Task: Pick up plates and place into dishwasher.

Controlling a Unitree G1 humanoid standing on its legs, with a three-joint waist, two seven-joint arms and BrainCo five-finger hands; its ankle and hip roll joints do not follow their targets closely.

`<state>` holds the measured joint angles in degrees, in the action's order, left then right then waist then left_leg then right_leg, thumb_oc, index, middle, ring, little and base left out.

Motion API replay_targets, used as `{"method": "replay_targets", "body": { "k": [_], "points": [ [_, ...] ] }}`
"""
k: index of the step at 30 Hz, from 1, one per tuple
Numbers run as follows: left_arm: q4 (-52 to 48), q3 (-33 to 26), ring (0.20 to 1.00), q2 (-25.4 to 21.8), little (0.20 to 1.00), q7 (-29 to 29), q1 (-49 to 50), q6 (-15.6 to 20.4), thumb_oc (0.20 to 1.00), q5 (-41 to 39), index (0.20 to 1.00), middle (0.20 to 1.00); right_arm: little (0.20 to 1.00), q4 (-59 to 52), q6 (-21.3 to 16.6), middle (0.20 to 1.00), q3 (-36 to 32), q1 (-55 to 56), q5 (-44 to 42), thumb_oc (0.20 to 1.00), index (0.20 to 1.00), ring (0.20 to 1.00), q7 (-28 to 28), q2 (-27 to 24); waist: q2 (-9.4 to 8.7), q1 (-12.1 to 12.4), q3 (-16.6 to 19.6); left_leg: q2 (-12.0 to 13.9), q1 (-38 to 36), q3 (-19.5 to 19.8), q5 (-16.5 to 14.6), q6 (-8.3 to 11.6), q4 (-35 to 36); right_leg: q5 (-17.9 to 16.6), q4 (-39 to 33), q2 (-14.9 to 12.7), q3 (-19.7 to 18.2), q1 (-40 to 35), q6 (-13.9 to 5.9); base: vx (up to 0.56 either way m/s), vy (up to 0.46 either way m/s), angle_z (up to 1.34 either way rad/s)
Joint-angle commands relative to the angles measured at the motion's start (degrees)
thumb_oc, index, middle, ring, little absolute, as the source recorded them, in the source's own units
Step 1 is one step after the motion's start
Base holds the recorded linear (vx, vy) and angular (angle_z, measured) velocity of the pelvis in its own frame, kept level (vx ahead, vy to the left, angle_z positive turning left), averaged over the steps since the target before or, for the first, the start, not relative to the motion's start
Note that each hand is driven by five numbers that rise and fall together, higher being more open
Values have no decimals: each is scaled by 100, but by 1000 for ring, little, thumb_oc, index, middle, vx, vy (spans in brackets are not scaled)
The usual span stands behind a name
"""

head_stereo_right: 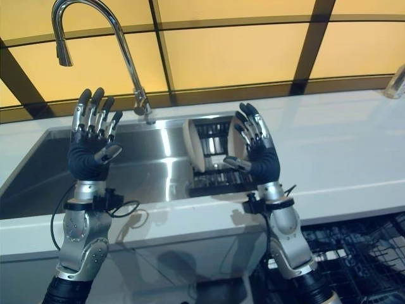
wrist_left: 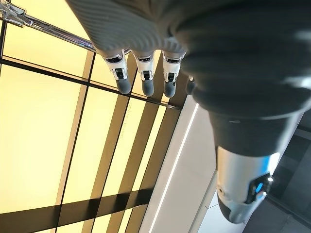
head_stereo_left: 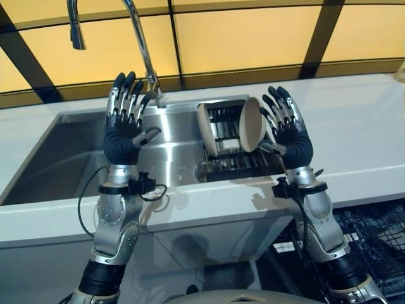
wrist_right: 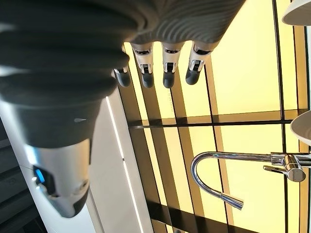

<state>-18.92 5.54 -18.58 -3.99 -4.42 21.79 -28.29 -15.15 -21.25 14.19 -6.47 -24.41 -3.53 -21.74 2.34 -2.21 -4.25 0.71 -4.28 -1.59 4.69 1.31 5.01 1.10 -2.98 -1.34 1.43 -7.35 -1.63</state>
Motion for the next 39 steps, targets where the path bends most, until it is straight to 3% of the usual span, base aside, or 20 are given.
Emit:
{"method": "replay_targets", "body": {
  "k": [1, 17, 24, 30, 34, 39],
  "points": [
    [-125, 45, 1000, -293, 1000, -104, -166, 304, 1000, 110, 1000, 1000, 1000, -480, -285, 1000, -15, -224, -86, 1000, 1000, 1000, 37, 42, -187, 40, 186, -101, 12, -5, -735, -42, -148, 141, 214, -31, 55, 424, -364, 0, 0, 0],
    [-176, -244, 1000, -296, 1000, -289, 3, 509, 1000, 343, 1000, 1000, 1000, -478, -125, 1000, -70, 0, -221, 1000, 1000, 1000, 105, 36, -205, 35, 165, -123, 40, -48, -807, -42, -287, 150, 269, -73, 52, 453, -374, 7, 2, 0],
    [-218, -483, 1000, -440, 1000, -505, 39, 544, 1000, 937, 1000, 1000, 1000, -505, -97, 1000, -76, 239, -369, 1000, 1000, 1000, 104, 37, -196, -40, 153, -171, 40, -142, -936, -80, -482, 138, 314, -116, -74, 486, -421, 38, 12, -2],
    [49, -651, 1000, -1049, 1000, -834, -265, 280, 1000, 2092, 1000, 1000, 1000, -530, -23, 1000, -58, 325, -402, 1000, 1000, 1000, 131, -20, -143, -213, 166, -206, -36, -256, -964, -133, -467, 108, 372, -126, -242, 550, -490, 46, 18, -9],
    [337, -735, 1000, -1521, 1000, -710, -461, 237, 1000, 2530, 1000, 1000, 1000, -533, 85, 1000, -179, 419, -564, 1000, 1000, 1000, 279, -120, -100, -335, 208, -202, -88, -338, -929, -144, -390, 76, 379, -123, -332, 582, -529, 60, 17, -16],
    [1151, -464, 1000, -2653, 1000, -1051, -1092, -73, 1000, 4376, 1000, 1000, 1000, -439, 176, 1000, -242, 343, -738, 1000, 1000, 1000, 369, -351, -3, -506, 216, -197, -121, -472, -923, -169, -380, 55, 423, -146, -415, 633, -581, 54, 28, -8]
  ]
}}
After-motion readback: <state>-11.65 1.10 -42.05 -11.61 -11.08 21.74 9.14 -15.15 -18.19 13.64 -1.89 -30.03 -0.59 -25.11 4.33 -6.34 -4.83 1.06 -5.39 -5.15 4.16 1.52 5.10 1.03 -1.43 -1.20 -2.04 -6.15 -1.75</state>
